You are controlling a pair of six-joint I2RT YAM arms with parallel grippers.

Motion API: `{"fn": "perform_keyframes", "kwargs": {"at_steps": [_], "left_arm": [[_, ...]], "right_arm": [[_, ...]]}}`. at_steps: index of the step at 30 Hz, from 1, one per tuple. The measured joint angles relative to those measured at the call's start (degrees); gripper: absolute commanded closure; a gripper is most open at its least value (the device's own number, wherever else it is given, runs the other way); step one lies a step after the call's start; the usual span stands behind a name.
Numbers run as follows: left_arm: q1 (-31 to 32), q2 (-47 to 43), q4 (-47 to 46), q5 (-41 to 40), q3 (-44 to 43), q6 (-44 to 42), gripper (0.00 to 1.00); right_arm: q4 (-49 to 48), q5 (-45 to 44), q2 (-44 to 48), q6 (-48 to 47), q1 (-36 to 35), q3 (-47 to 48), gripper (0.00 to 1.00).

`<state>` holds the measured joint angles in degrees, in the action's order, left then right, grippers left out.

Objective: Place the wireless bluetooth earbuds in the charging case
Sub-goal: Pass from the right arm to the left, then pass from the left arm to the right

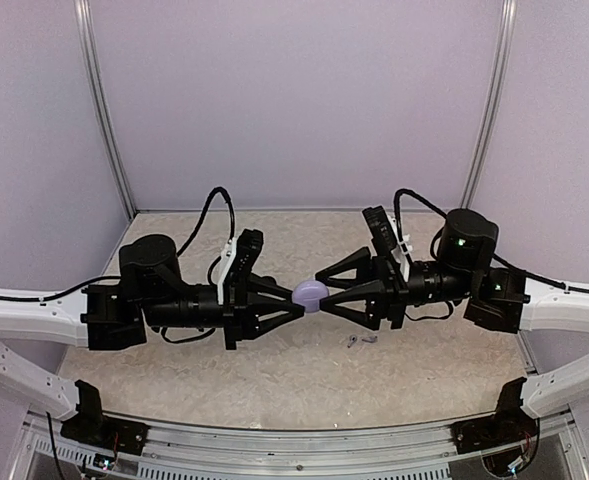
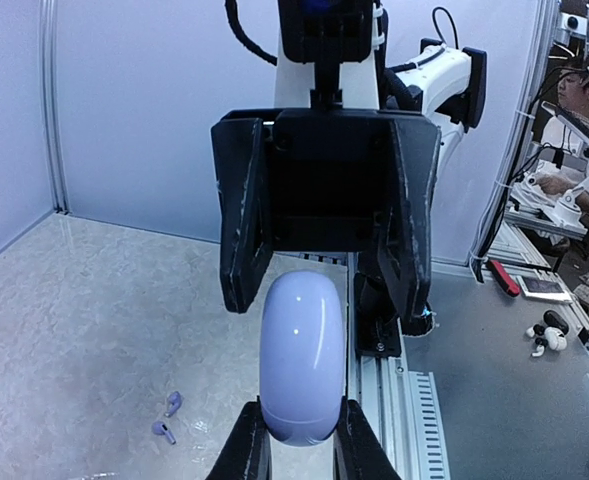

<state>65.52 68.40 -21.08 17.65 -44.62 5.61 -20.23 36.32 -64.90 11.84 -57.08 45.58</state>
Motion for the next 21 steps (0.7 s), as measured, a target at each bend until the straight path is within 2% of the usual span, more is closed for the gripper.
{"fn": "perform_keyframes", "kwargs": {"at_steps": [6, 21], "left_arm": [[-0.3, 0.1, 4.3, 1.5, -1.7, -1.3, 0.92], [-0.3, 1.7, 7.0, 2.2, -3.5, -2.6, 0.93]], "right_arm": [[7.2, 0.2, -0.2, -1.5, 0.0, 3.2, 0.51], [10.6, 1.1, -1.9, -1.5, 0.0, 4.2, 0.61]]}}
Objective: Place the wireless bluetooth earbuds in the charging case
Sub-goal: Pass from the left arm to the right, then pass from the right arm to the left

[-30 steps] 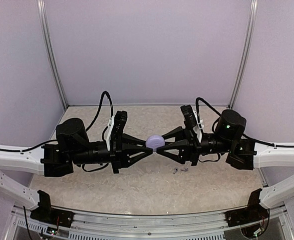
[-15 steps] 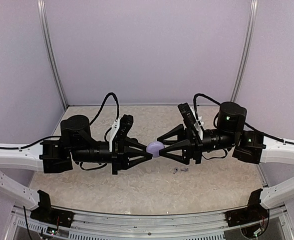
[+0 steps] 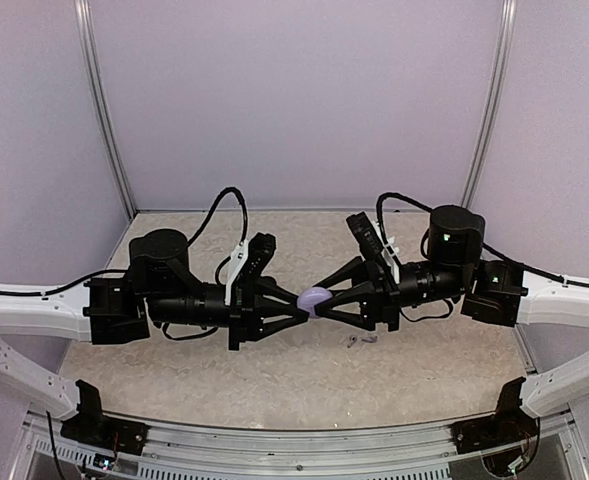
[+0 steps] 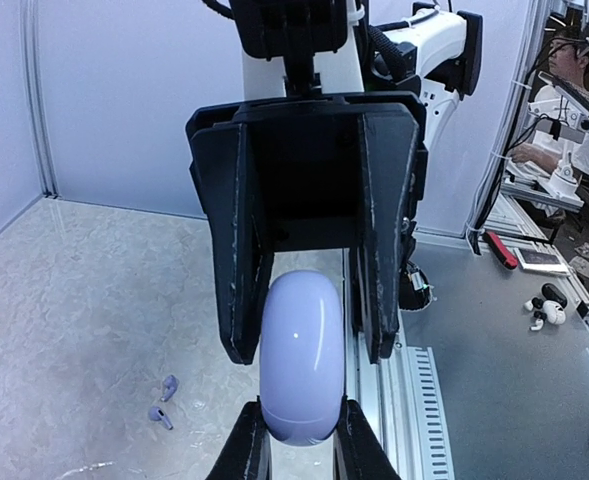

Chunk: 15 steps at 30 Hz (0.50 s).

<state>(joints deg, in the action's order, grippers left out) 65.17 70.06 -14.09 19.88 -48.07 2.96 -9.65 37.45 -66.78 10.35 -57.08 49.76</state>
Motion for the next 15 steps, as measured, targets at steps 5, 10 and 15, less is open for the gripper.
{"fn": "perform_keyframes", "kwargs": {"at_steps": [5, 10, 15], "left_arm": [[0.0, 0.3, 0.7, 0.4, -0.3, -0.5, 0.92], [-0.1, 0.3, 1.0, 0.4, -0.3, -0.8, 0.6], [-0.2, -0.3, -0.1, -0.6, 0.2, -0.9, 0.48]], "right_arm": [[0.0, 0.0, 0.0, 0.0, 0.0, 0.0, 0.76], [0.0, -0.2, 0.0, 0.2, 0.0, 0.0, 0.81], [-0.4, -0.6, 0.0, 1.2, 0.0, 0.0, 0.82]]}}
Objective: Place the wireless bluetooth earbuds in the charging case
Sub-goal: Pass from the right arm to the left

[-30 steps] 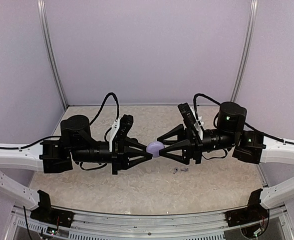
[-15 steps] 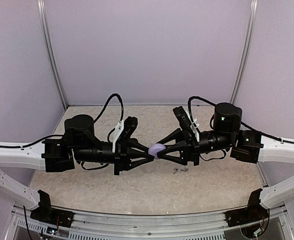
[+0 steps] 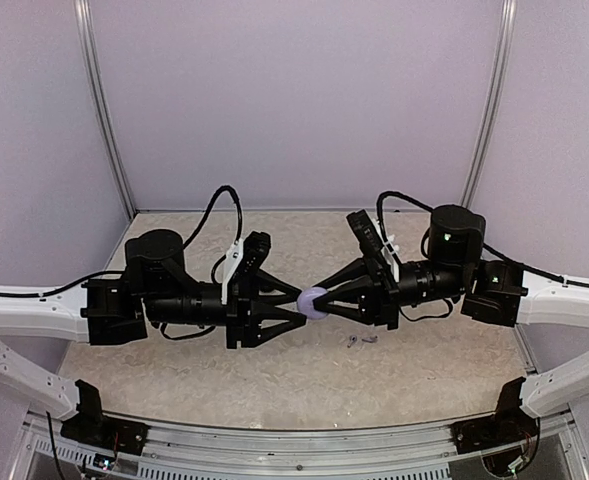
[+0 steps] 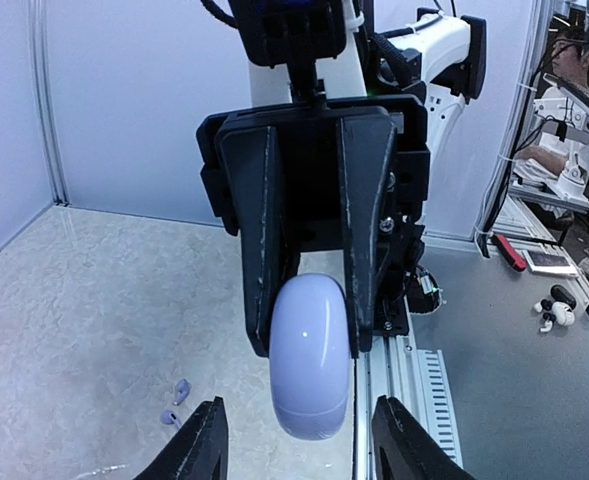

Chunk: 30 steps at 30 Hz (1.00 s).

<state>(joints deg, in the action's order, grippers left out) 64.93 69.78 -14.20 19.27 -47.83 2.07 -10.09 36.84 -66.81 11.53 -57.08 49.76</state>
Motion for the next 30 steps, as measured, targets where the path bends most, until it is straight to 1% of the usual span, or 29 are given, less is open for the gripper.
{"fn": "perform_keyframes", "kwargs": {"at_steps": [3, 7, 14, 25, 30], "left_arm": [[-0.3, -1.9, -2.1, -0.6, 2.1, 0.5, 0.45], [-0.4, -4.1, -5.5, -1.5, 5.1, 2.0, 0.44], [-0.3, -3.8, -11.7, -2.3, 7.6, 5.9, 0.44], [1.1, 2.3, -17.4, -4.6, 6.8, 10.8, 0.52], [1.1, 3.0, -20.0, -5.0, 6.6, 12.6, 0.55]], "right_arm": [[-0.8, -0.8, 0.0, 0.9, 0.0, 0.0, 0.82], [-3.1, -2.0, 0.3, 3.1, 0.0, -0.6, 0.83], [-8.5, -3.4, 0.7, 7.3, 0.0, -2.0, 0.83], [-13.0, -3.4, 0.6, 9.0, 0.0, -2.8, 0.83], [-13.7, -3.6, 0.1, 9.0, -0.3, -2.8, 0.83]]}}
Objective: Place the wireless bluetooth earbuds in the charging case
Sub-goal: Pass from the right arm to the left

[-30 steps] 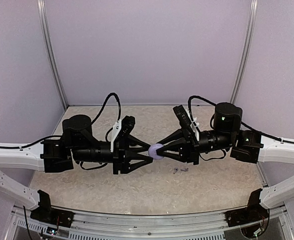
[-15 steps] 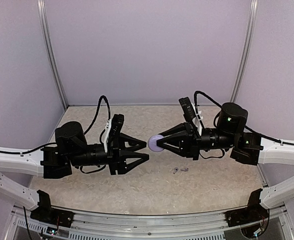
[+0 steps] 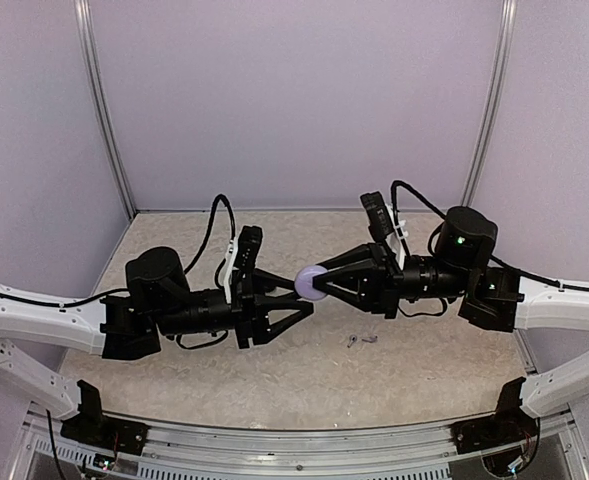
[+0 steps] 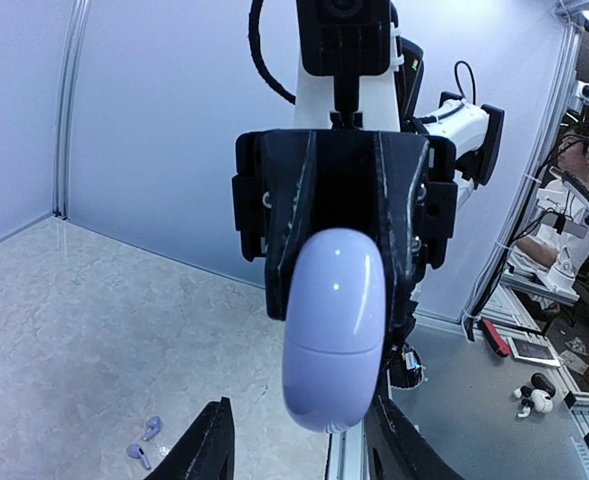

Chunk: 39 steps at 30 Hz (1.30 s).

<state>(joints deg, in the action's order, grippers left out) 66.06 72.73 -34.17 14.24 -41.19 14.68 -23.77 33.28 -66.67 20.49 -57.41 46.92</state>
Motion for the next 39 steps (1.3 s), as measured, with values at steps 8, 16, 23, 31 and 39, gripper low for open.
{"fn": "perform_keyframes", "kwargs": {"at_steps": [8, 16, 23, 31, 39], "left_arm": [[0.4, 1.6, -4.1, -0.1, -0.3, 1.6, 0.65], [0.7, 2.2, -5.3, 0.3, -0.3, 1.9, 0.73], [0.8, 2.2, -5.3, 0.4, -0.3, 1.9, 0.75], [0.8, 2.4, -5.6, 0.5, -0.6, 2.1, 0.7], [0.8, 2.4, -5.7, 0.6, -0.7, 2.3, 0.74]], "right_arm": [[-1.1, -0.9, -0.6, 0.0, -1.0, -0.1, 0.83], [-1.3, -1.6, -0.6, -0.1, -1.1, -0.1, 0.83], [-1.4, -1.6, -0.6, -0.2, -1.1, -0.2, 0.83], [-1.4, -1.7, -0.6, -0.5, -1.3, -0.2, 0.83], [-1.4, -1.7, -0.6, -0.9, -1.4, -0.2, 0.83]]}}
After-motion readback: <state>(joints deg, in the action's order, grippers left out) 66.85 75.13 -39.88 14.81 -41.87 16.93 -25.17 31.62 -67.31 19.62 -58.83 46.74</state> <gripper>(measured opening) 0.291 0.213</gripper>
